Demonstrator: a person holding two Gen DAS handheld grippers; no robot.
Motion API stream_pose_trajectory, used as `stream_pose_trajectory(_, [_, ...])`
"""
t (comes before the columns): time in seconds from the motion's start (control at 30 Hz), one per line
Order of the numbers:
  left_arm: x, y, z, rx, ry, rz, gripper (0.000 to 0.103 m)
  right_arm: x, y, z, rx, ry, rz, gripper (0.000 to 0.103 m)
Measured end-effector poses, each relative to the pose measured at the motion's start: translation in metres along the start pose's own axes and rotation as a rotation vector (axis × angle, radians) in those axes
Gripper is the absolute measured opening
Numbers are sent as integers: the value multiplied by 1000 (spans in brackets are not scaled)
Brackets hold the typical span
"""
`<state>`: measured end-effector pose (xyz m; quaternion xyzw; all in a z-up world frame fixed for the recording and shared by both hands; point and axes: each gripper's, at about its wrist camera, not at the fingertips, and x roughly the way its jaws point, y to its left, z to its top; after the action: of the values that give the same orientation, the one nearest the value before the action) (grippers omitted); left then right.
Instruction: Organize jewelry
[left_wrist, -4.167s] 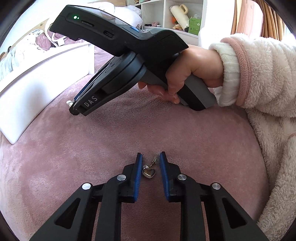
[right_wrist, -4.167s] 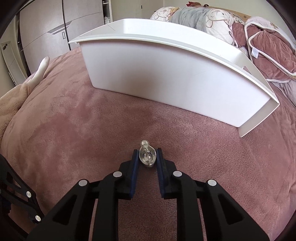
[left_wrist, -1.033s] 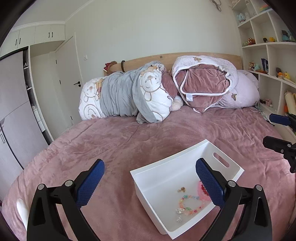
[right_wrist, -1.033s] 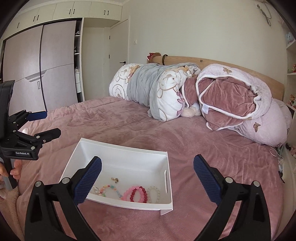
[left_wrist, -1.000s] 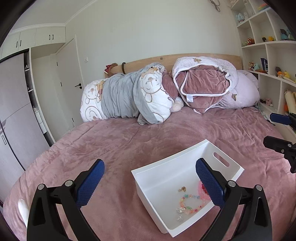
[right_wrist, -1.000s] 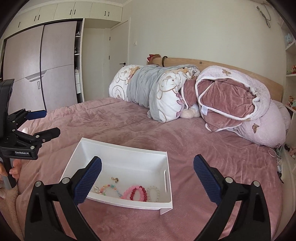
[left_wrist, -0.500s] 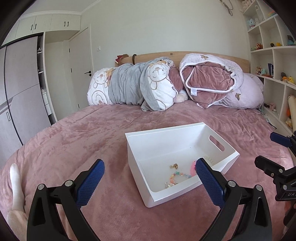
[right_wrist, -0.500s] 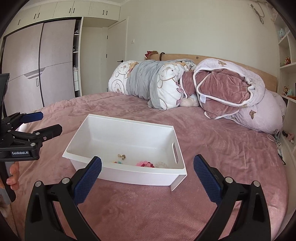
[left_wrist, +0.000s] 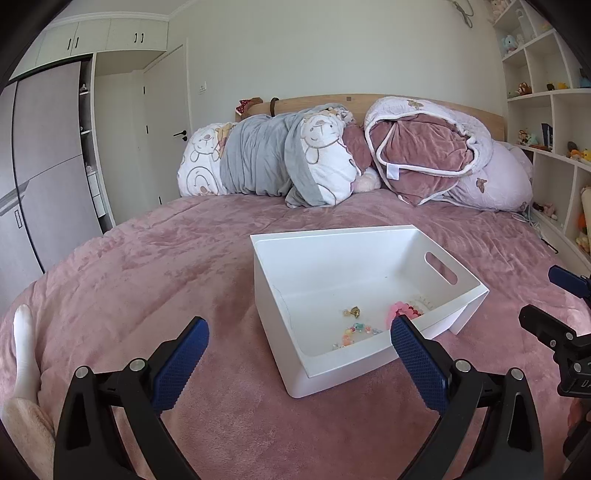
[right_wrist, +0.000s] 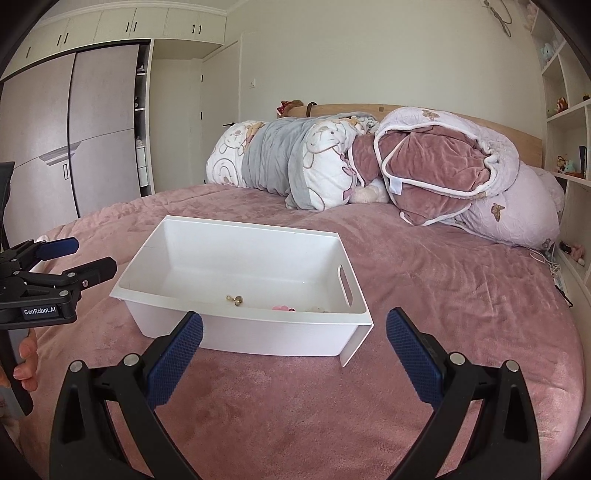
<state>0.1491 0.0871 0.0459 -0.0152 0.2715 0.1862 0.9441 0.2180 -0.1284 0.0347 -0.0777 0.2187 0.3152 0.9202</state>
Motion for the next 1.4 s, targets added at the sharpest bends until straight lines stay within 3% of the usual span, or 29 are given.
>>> stream_pose_trajectory(1.4, [-1,-7,-9,43,-4,-12,100,6,7,-7,14,20,36,98])
